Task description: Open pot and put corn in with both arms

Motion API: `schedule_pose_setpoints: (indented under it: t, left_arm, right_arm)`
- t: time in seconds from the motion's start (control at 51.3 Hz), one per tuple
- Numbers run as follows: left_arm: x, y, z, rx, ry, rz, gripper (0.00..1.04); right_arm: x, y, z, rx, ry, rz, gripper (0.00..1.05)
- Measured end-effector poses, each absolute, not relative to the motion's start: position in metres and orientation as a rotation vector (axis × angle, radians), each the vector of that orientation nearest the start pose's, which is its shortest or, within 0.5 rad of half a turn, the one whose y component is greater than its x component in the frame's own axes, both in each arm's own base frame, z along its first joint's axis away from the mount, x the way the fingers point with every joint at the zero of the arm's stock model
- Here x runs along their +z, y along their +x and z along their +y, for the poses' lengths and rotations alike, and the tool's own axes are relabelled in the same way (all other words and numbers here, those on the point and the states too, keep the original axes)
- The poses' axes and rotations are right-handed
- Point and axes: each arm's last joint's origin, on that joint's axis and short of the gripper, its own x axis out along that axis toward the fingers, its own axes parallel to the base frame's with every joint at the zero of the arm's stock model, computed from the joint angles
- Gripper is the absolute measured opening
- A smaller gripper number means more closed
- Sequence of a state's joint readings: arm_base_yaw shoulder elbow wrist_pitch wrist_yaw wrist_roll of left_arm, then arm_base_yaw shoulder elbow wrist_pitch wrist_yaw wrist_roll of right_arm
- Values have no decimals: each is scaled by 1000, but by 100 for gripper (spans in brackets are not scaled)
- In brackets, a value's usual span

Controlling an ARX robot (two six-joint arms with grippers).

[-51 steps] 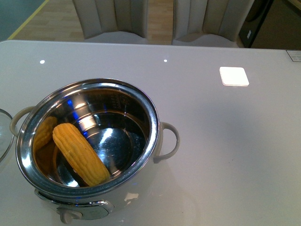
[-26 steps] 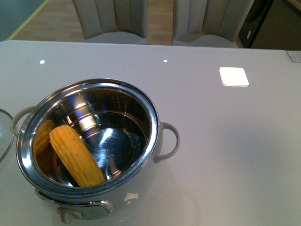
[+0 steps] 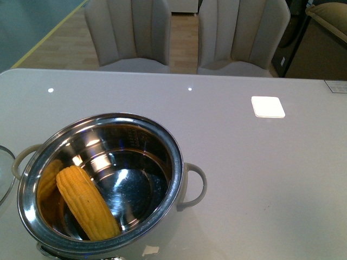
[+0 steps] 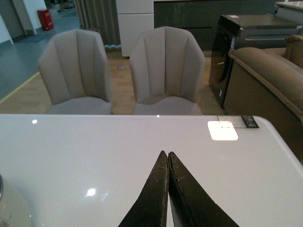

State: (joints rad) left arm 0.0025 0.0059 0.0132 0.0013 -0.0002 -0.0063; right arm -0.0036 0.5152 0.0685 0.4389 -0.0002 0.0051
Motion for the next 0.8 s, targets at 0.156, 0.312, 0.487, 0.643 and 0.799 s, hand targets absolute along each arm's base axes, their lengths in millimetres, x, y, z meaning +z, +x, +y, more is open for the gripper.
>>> schedule_pose_setpoints:
  t: [0.156,0.312,0.487,0.643,0.799]
  left_arm:
    - [168,97,0,3,-6,-9,98]
    - [168,97,0,3,-6,-9,98]
    - [168,97,0,3,-6,-8,98]
    - [168,97,0,3,-5,-8,98]
    - [168,97,0,3,-6,-8,98]
  right_arm:
    - [176,127,0,-3,5,7,2]
    - [171,122,0,-3,5,-7,2]
    - [173,118,0,-4,5,-20,2]
    - [172,115,0,-4,5,-18,2]
    - [172,111,0,-4,5,-18,2]
